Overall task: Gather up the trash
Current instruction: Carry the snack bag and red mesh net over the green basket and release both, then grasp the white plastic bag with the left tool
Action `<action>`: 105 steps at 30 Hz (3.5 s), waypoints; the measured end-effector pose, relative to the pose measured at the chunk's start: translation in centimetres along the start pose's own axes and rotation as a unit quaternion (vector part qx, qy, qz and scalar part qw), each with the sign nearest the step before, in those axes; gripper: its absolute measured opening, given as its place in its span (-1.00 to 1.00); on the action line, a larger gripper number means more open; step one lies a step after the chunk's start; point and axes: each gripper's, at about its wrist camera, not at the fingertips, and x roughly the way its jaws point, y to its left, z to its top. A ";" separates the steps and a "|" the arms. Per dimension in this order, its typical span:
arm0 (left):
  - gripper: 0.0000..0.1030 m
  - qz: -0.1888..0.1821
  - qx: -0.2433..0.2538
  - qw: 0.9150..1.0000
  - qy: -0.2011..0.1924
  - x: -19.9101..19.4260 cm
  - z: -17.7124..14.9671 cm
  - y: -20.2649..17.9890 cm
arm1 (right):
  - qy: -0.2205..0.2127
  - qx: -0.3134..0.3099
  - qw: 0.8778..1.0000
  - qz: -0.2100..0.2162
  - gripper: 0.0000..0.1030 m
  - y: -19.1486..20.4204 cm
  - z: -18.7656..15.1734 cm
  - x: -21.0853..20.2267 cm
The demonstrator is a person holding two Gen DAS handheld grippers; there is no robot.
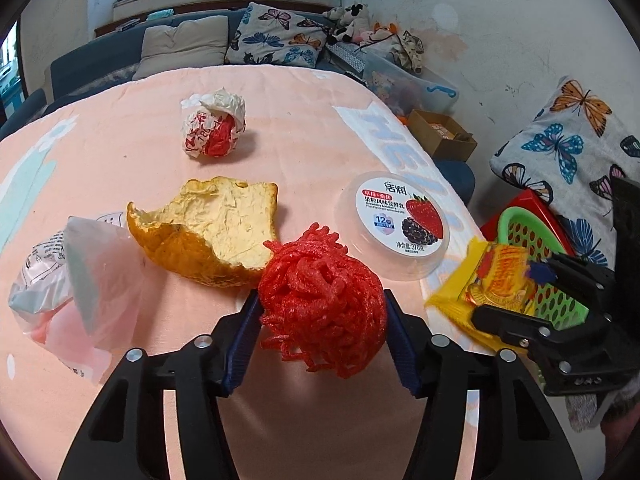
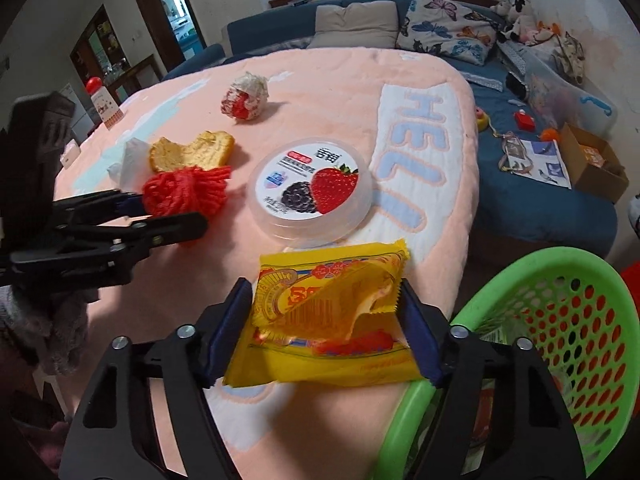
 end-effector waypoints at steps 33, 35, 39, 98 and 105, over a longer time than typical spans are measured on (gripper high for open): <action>-0.17 -0.079 0.056 0.992 -0.075 -10.2 -2.7 -5.9 | -0.098 0.095 0.990 -0.035 -0.01 -3.2 -5.5 -11.5; -0.17 -0.085 0.062 0.992 -0.074 -10.2 -2.6 -6.7 | -0.098 0.107 0.988 -0.053 0.02 -4.4 -6.3 -12.1; -0.17 -0.096 0.079 0.990 -0.072 -10.1 -2.5 -8.6 | -0.096 0.136 0.982 -0.085 0.02 -6.9 -8.2 -13.5; 0.41 -0.091 0.140 0.985 -0.041 -7.3 -4.0 -12.9 | -0.130 0.179 0.971 -0.091 0.45 -6.5 -13.3 -17.5; 0.41 -0.032 0.111 0.991 -0.072 -9.9 -3.5 -6.5 | -0.126 0.139 0.980 -0.071 0.50 -3.6 -10.1 -15.8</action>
